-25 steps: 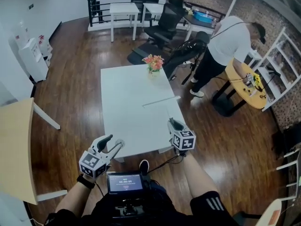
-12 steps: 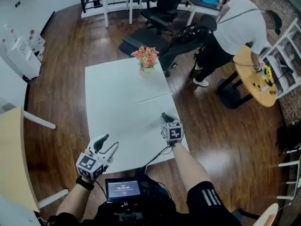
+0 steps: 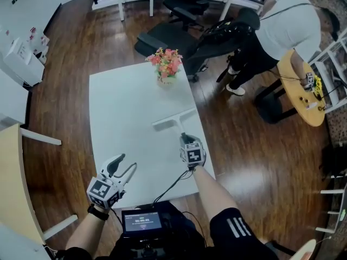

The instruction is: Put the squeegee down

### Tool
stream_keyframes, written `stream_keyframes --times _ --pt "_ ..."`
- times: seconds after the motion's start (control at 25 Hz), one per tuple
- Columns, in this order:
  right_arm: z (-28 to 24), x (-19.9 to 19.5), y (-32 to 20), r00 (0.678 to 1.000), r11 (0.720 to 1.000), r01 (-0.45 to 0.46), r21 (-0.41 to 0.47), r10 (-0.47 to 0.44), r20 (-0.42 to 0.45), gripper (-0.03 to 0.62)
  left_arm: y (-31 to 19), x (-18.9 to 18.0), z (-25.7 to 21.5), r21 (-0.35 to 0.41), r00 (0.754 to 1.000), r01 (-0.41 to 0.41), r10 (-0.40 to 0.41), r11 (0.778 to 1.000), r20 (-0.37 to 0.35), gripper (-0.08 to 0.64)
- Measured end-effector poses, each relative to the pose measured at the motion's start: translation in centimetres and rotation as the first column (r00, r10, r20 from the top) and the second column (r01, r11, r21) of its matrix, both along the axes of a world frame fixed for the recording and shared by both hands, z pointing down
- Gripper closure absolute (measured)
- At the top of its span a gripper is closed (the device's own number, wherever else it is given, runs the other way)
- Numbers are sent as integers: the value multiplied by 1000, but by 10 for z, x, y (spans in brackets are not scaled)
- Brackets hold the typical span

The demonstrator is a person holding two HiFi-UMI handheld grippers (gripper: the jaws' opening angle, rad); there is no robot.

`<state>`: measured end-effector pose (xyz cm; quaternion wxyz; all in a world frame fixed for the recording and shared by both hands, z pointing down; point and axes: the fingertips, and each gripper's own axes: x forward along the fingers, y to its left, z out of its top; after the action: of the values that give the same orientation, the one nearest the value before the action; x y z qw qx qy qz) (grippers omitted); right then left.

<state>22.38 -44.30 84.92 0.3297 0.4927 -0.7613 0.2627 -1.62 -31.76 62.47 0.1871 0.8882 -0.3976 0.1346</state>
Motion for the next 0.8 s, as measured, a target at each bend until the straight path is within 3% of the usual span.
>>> stream_keyframes --times 0.24,0.6,0.8 --pt "2 -5 -4 999 999 33 10 -33 -3 469 -6 3 4 -13 1000 16 -16 1000 6 342" --pt "2 -3 -2 1000 1000 8 -2 -8 6 442 1 -1 5 2 1000 4 -4 1000 20 342" --pt "-31 -5 -5 1000 997 -1 74 -1 28 423 11 -11 -5 16 1000 21 -21 1000 15 342"
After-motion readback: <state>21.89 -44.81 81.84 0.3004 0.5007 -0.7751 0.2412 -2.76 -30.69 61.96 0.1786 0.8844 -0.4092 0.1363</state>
